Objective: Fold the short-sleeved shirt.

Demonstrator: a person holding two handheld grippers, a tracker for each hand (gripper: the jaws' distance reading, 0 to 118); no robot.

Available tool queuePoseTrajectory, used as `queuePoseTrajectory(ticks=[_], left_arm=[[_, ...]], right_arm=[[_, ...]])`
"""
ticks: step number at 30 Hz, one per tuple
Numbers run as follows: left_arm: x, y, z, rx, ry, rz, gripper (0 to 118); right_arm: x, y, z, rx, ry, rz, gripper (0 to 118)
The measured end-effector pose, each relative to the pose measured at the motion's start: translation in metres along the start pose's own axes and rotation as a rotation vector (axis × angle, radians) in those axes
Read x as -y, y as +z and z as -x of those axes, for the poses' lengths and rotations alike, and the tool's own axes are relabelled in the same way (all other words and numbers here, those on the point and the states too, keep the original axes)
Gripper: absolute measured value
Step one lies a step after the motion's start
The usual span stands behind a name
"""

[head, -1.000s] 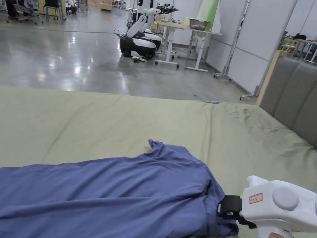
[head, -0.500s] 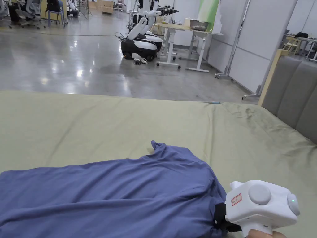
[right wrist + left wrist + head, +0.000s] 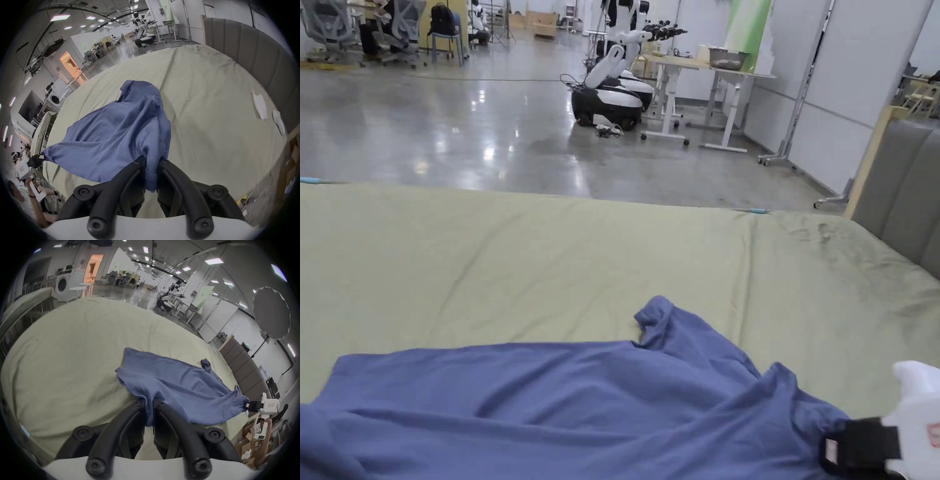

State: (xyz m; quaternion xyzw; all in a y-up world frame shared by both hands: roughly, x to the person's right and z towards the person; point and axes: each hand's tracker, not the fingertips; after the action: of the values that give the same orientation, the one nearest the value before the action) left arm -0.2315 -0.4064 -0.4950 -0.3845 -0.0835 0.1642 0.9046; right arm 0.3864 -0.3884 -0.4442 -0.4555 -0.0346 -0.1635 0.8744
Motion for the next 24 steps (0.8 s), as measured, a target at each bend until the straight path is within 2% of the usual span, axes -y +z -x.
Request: queuePoseTrajectory(ticks=[4,7,10,12,14,15,16,17,18,20,21,22,23,24], left_arm=[[0.033,0.021,0.013,-0.058,0.036,0.060,9],[0.076,0.009,0.031,-0.106,0.046,0.167,9],[0.120,-0.010,0.049,-0.156,0.106,0.278,9],[0.138,-0.020,0.059,-0.162,0.147,0.293,9],[0.138,-0.014,0.065,-0.107,0.220,0.195,9],[0.137,-0.012,0.067,-0.096,0.250,0.197,10],[0.138,-0.011,0.069,-0.077,0.266,0.177,12],[0.139,-0.007,0.069,-0.052,0.277,0.153,20],[0.140,-0.001,0.070,-0.014,0.313,0.117,35],[0.136,0.019,0.069,0.070,0.393,0.041,68],[0.132,0.031,0.068,0.119,0.418,-0.007,74],[0.126,0.045,0.066,0.144,0.420,-0.050,71],[0.119,0.056,0.063,0.150,0.400,-0.081,61],[0.112,0.068,0.057,0.127,0.339,-0.120,27]], right_arm=[[0.048,0.018,-0.023,0.039,-0.114,0.078,14],[0.082,0.002,-0.038,0.111,-0.132,0.174,14],[0.105,-0.020,-0.049,0.097,-0.223,0.256,14],[0.112,-0.030,-0.047,0.130,-0.198,0.247,14],[0.113,-0.039,-0.051,0.127,-0.178,0.248,15],[0.113,-0.041,-0.050,0.130,-0.169,0.241,19],[0.112,-0.042,-0.049,0.133,-0.162,0.230,34],[0.112,-0.041,-0.050,0.121,-0.165,0.214,44],[0.112,-0.037,-0.052,0.084,-0.184,0.185,54],[0.108,-0.013,-0.048,0.017,-0.220,0.076,59],[0.104,0.005,-0.043,-0.019,-0.233,-0.009,59],[0.101,0.022,-0.037,-0.030,-0.207,-0.092,59],[0.099,0.034,-0.030,-0.021,-0.174,-0.149,59],[0.094,0.043,-0.019,0.021,-0.118,-0.167,56]])
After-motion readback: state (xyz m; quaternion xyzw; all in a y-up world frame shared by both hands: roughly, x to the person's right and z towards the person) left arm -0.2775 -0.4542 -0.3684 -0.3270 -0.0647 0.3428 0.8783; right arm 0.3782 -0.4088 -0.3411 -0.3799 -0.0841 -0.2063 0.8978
